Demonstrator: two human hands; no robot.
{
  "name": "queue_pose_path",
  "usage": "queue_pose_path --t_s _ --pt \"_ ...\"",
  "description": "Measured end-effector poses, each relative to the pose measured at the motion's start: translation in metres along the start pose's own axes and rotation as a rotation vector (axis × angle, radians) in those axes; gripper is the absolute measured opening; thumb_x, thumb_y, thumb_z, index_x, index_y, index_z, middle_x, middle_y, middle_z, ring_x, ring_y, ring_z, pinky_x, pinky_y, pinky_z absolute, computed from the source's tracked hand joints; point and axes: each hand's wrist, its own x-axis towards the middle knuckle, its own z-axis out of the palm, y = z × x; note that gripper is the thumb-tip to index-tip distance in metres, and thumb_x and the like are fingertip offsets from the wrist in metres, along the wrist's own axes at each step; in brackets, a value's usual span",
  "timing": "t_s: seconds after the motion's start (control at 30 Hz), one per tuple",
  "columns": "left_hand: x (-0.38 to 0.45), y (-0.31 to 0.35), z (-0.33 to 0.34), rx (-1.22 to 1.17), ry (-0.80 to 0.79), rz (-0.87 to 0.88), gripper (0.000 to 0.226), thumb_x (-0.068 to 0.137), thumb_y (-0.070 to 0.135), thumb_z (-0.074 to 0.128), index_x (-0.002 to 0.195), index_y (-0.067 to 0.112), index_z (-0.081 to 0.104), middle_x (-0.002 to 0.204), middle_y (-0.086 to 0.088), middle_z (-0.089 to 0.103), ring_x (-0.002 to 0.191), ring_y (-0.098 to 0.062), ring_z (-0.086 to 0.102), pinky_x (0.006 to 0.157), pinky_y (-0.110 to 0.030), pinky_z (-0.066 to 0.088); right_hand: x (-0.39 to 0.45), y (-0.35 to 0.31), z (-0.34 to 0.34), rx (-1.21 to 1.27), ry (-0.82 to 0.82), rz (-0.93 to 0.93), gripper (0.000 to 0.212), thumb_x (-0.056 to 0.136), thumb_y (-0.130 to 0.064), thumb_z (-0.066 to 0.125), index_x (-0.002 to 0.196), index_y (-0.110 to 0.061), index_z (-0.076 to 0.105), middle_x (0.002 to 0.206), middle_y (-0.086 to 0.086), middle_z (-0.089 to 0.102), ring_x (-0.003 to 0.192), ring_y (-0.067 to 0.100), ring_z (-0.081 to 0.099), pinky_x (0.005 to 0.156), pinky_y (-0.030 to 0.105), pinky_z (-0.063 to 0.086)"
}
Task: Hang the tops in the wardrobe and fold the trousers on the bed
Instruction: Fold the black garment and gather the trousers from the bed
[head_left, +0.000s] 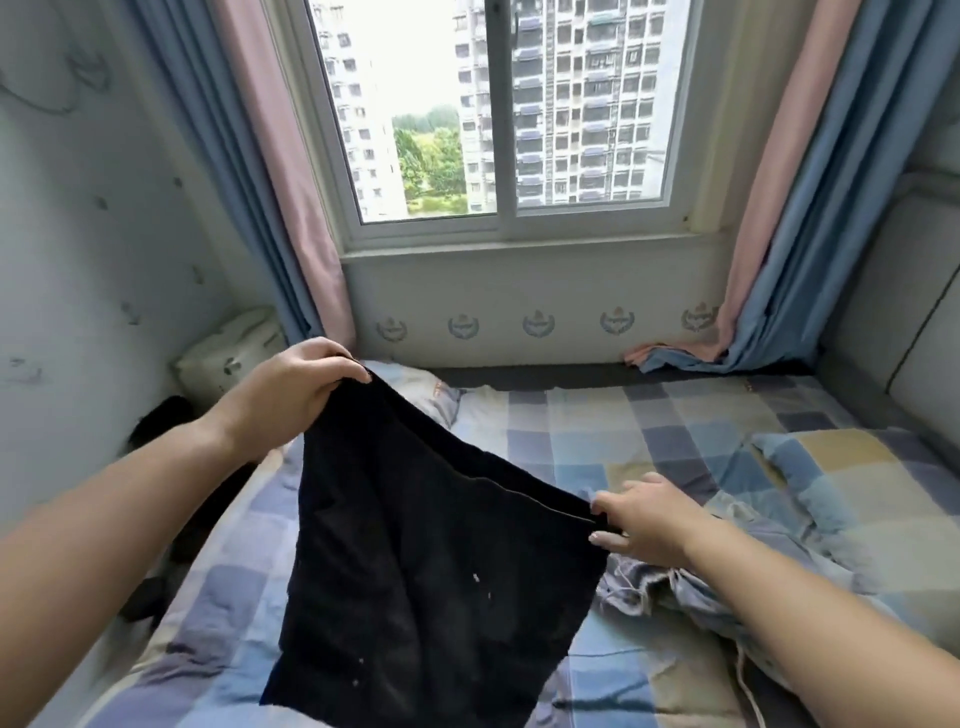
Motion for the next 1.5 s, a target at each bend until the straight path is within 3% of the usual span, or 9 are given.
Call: queue_pose_path --t_s 0.1,0.23,0.4,0.57,0.7,0.93,1.17,1.37,1.5 --pt "-0.017 -0.028 -0.016 0.089 -0.033 -0.064 0.029 0.082 -0.013 0.055 0.091 0.010 0.068 0.103 -0.001 0.057 0.086 -0.026 0.060 0.078 -0.042 0.052 0.004 -0.018 -0.012 -0.178 0.058 -0.147 0.040 0.081 -0.057 0.054 0.107 -0.027 0.055 0.104 -0.010 0.066 0.101 0.016 0.056 0.088 0.032 0.034" --pt "-0.046 -0.058 -0.026 0.173 -0.055 -0.102 0.027 0.078 -0.015 0.059 0.087 0.010 0.065 0.094 -0.004 0.061 0.077 -0.030 0.061 0.069 -0.040 0.052 0.005 -0.031 -0.032 -0.264 0.373 -0.215 0.030 0.056 -0.047 0.084 0.067 -0.030 0.062 0.061 -0.014 0.060 0.059 0.011 0.059 0.061 0.024 0.048" --pt "-0.078 -0.079 -0.020 0.219 -0.058 -0.351 0.020 0.092 0.011 0.058 0.104 0.022 0.068 0.105 0.006 0.064 0.083 -0.027 0.066 0.073 -0.040 0.053 0.005 -0.031 -0.060 -0.147 0.567 -0.066 0.030 0.050 -0.027 0.092 0.066 -0.021 0.068 0.074 -0.001 0.060 0.066 0.023 0.061 0.060 0.037 0.051" --pt "-0.100 -0.068 -0.009 0.319 -0.134 -0.406 0.019 0.094 0.028 0.054 0.109 0.020 0.064 0.110 0.006 0.063 0.081 -0.028 0.067 0.066 -0.036 0.051 -0.017 -0.024 -0.071 -0.037 0.483 0.121 0.016 0.081 -0.023 0.073 0.093 -0.014 0.068 0.117 0.007 0.065 0.095 0.028 0.065 0.077 0.036 0.049" --pt "-0.116 -0.041 0.003 0.221 -0.169 -0.456 0.018 0.091 0.026 0.061 0.107 0.021 0.067 0.107 0.007 0.063 0.089 -0.023 0.065 0.071 -0.033 0.049 -0.054 -0.021 -0.067 0.145 0.398 0.227 0.020 0.091 -0.034 0.059 0.105 -0.021 0.066 0.103 -0.007 0.065 0.094 0.016 0.061 0.069 0.024 0.036" --pt "-0.165 0.023 0.014 -0.144 -0.170 -0.522 0.016 0.084 0.000 0.067 0.098 0.007 0.070 0.098 -0.005 0.058 0.076 -0.017 0.054 0.079 -0.025 0.038 -0.156 -0.045 -0.052 0.298 0.374 0.257 0.022 0.088 -0.028 0.065 0.109 -0.019 0.067 0.097 -0.001 0.060 0.089 0.019 0.061 0.076 0.032 0.048" --pt "-0.213 0.092 0.012 -0.123 -0.308 -0.549 0.027 0.075 0.039 0.077 0.078 0.027 0.054 0.077 0.005 0.055 0.070 -0.015 0.052 0.061 -0.029 0.039 -0.241 -0.064 -0.032 0.347 0.351 0.254 0.021 0.088 -0.026 0.065 0.107 -0.018 0.067 0.092 -0.007 0.052 0.083 0.019 0.060 0.074 0.029 0.046" --pt "-0.213 0.115 0.027 -0.047 -0.242 -0.565 0.027 0.080 0.040 0.073 0.081 0.022 0.053 0.075 0.007 0.056 0.067 -0.008 0.052 0.056 -0.024 0.035 -0.263 -0.055 -0.020 0.289 0.379 0.313 0.022 0.088 -0.030 0.065 0.107 -0.022 0.066 0.099 -0.005 0.060 0.091 0.019 0.061 0.069 0.031 0.046" --pt "-0.194 0.109 0.055 -0.012 -0.281 -0.584 0.023 0.085 0.033 0.069 0.086 0.018 0.052 0.083 0.002 0.055 0.081 -0.022 0.057 0.064 -0.032 0.039 -0.238 -0.044 0.003 0.282 0.369 0.400 0.024 0.087 -0.029 0.066 0.108 -0.019 0.068 0.103 0.000 0.063 0.099 0.022 0.059 0.073 0.029 0.039"
